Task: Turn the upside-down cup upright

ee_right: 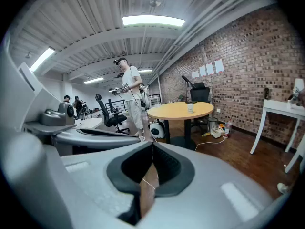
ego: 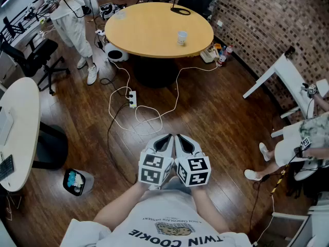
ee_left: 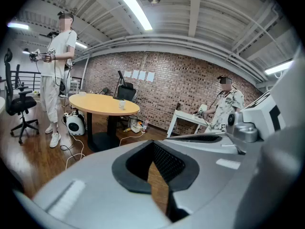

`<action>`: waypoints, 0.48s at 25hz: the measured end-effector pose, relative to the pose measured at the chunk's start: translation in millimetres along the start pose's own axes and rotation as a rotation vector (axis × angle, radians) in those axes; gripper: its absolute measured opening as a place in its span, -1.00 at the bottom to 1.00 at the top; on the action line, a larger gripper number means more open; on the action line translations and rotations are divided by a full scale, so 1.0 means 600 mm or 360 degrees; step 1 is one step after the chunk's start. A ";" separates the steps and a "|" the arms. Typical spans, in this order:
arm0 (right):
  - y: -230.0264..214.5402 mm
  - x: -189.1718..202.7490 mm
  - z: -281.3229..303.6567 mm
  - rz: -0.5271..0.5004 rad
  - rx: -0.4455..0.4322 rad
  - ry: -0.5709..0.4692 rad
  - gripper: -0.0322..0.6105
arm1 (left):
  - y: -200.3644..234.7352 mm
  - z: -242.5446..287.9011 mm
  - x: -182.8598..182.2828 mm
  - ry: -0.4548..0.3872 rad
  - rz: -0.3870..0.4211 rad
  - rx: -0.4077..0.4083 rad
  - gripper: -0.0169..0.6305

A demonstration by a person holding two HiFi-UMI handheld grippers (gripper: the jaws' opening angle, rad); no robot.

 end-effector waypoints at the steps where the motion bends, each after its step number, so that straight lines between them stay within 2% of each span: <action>1: -0.002 0.001 0.008 0.0001 -0.0001 0.0000 -0.89 | 0.007 0.006 0.000 -0.0001 -0.0001 -0.0001 -0.94; 7: -0.033 -0.002 0.059 0.0003 0.0006 0.0005 -0.89 | 0.038 0.059 -0.007 0.0008 -0.0007 0.0008 -0.94; 12: -0.086 -0.015 0.106 0.0005 0.0008 -0.0004 -0.89 | 0.051 0.131 -0.021 0.0029 0.0007 0.0007 -0.94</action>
Point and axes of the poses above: the fingertips, and each gripper's own axes: z forward along the fingers, y to its left, x out of its underside, the point moved 7 cm from there along -z, backward along the fingers, and after that the axes turned 2 degrees about -y, right-handed, at the moved point
